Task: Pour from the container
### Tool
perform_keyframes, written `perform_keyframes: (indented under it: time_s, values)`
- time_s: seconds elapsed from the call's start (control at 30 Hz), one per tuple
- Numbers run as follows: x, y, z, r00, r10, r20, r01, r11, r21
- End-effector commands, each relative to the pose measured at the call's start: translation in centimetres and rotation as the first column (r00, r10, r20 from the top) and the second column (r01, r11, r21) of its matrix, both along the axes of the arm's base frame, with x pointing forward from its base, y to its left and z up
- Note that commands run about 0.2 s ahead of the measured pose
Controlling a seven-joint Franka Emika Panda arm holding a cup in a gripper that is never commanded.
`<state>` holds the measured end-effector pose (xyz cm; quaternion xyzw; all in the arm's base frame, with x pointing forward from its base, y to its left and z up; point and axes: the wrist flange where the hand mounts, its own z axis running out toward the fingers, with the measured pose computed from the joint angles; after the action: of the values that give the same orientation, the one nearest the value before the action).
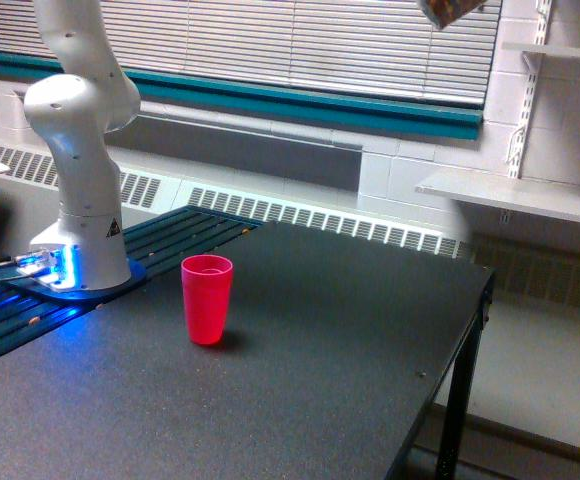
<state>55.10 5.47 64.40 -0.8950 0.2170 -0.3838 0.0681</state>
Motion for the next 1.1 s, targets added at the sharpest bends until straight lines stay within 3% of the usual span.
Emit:
perform_keyframes:
  time_s: [0.03,0.6,1.1]
  values:
    - [0.1,0.0,-0.1,1.0,0.007,0.002,-0.007,1.0,-0.023]
    - [-0.9,-2.6,-0.6,1.0,-0.011,0.01,0.011,0.998,-0.059]
    - [-4.8,-7.7,-2.5,0.999,-0.036,0.0,0.036,0.992,-0.121]
